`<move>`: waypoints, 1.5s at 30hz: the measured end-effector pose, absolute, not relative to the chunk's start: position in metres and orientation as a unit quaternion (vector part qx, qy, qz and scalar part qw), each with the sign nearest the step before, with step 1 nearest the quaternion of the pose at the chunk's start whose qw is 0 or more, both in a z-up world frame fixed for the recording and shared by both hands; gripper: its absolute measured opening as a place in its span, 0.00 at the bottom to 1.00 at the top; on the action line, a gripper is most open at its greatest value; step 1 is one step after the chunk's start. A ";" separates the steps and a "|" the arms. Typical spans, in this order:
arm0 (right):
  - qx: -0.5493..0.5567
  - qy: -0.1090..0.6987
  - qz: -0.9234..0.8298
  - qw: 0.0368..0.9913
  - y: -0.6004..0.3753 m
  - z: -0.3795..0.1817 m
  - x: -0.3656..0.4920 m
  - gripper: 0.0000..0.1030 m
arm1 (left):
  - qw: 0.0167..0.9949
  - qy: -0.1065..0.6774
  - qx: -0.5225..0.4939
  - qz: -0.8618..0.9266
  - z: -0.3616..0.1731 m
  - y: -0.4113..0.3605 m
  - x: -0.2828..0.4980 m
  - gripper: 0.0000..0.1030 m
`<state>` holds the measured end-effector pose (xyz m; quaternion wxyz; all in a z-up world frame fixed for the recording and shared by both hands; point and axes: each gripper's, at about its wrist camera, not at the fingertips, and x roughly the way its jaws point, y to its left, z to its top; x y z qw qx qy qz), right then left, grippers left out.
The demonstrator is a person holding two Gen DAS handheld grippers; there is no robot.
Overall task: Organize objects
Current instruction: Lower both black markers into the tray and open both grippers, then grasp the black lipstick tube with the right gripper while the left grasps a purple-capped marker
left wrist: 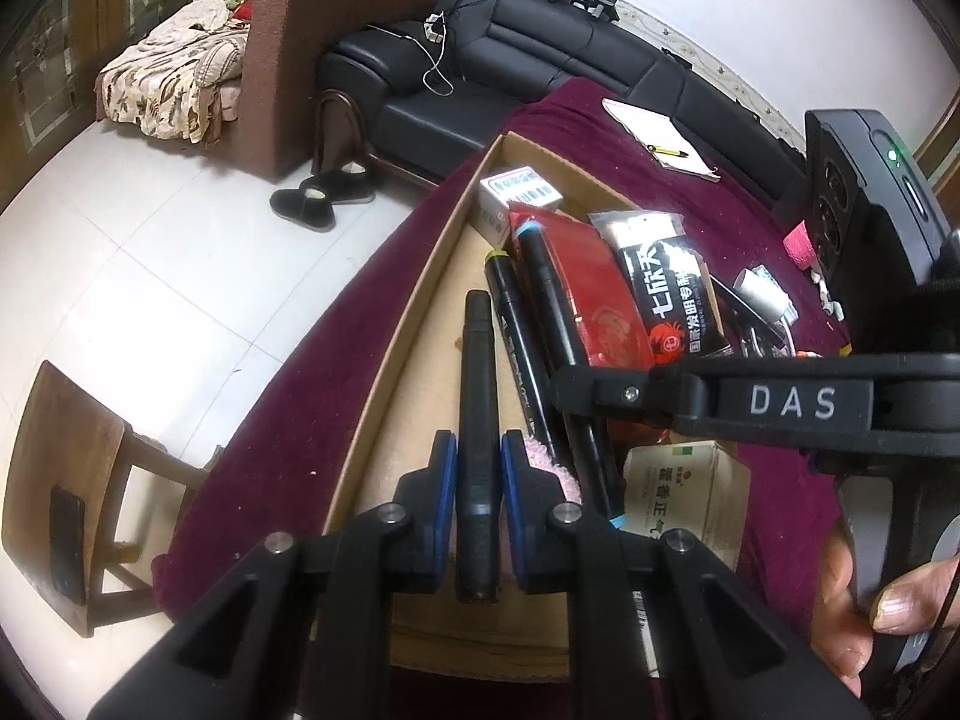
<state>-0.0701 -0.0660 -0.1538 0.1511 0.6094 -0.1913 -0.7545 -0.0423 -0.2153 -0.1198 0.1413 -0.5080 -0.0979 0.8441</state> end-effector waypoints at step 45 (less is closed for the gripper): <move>0.477 -0.411 -0.774 -0.072 0.250 -0.115 0.166 0.44 | 0.241 -0.235 -0.577 0.744 -0.085 0.009 -0.116 0.26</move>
